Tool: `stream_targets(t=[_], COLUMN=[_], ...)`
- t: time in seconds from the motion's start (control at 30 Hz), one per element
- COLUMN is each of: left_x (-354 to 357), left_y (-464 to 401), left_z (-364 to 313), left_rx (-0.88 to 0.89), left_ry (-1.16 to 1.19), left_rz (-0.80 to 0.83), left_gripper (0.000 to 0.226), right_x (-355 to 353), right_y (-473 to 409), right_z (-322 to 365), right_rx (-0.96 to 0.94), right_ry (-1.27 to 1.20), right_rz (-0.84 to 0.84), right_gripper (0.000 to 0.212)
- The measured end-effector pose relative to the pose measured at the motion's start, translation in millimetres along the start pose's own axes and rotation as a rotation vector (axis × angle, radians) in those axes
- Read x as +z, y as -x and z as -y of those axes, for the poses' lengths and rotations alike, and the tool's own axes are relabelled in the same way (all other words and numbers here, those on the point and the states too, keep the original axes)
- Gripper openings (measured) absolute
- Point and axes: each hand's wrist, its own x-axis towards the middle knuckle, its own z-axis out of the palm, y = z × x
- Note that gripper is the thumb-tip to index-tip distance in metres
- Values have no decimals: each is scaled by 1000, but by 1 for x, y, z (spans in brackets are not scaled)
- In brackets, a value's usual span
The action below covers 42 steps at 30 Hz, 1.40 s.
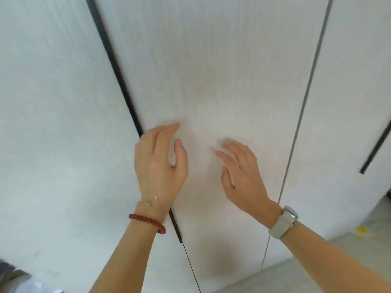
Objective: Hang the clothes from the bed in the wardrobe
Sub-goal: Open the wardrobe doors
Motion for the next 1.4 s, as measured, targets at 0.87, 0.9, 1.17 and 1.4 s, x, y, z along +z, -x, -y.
stream_targets(t=[0.87,0.9,1.17,1.4], left_x=[-98,-113,-228,-324], left_y=[47,54,103,137], left_z=[-34,-41,-74,-75], left_rx=[-383,-387,-475,-604], left_ry=[-86,-79,-155,-126], left_rz=[-168,-170,-159,-255], left_gripper=[22,20,17,12], right_x=[12,6,-13,-8], right_y=[26,43,108,130], right_z=[88,102,206,294], right_rx=[-67,-88,-229,-409], right_ry=[-491,-552,-816,-827], right_rz=[345,410,656,624], right_gripper=[43,42,43,63])
